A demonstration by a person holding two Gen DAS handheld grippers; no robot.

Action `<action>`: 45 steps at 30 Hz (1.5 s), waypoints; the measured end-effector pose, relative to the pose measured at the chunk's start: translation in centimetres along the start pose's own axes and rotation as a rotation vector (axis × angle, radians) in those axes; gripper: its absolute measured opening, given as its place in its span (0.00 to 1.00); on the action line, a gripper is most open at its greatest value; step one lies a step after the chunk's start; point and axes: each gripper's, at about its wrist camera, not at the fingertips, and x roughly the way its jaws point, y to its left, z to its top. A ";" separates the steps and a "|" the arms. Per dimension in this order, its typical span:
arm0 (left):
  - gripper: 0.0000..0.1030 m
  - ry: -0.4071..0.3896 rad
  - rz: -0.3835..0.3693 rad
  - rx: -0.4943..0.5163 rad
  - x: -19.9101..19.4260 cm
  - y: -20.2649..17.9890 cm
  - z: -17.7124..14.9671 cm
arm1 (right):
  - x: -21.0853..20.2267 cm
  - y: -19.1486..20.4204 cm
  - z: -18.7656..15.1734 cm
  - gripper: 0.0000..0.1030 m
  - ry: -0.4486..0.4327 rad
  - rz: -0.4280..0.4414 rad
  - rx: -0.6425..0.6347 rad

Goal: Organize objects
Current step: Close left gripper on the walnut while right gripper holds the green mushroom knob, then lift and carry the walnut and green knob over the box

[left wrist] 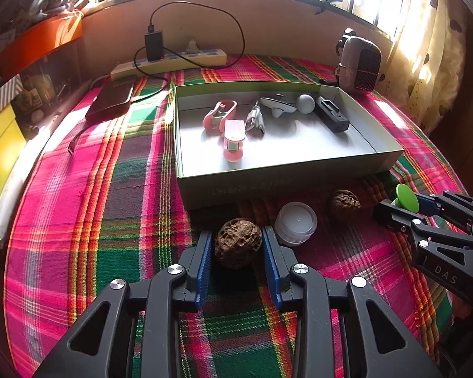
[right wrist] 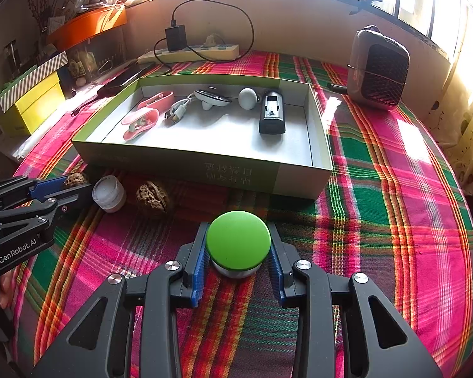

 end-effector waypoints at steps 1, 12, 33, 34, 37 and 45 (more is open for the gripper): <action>0.28 0.000 0.002 0.000 0.0 0.0 0.0 | 0.0 0.0 0.0 0.34 0.000 0.001 0.001; 0.28 -0.008 0.012 0.010 -0.4 -0.3 0.0 | -0.1 -0.1 0.0 0.34 -0.006 -0.011 0.006; 0.28 -0.042 0.010 0.010 -2.0 -0.6 0.4 | -1.4 0.2 0.2 0.33 -0.029 0.006 -0.001; 0.28 -0.045 0.008 0.010 -2.1 -0.6 0.4 | -1.5 0.2 0.3 0.33 -0.031 0.007 -0.002; 0.28 -0.052 -0.005 0.006 -2.6 -0.6 0.6 | -1.8 0.2 0.5 0.33 -0.036 0.003 -0.005; 0.28 -0.066 -0.018 0.007 -3.1 -0.8 1.3 | -2.8 0.2 1.1 0.33 -0.064 0.016 -0.005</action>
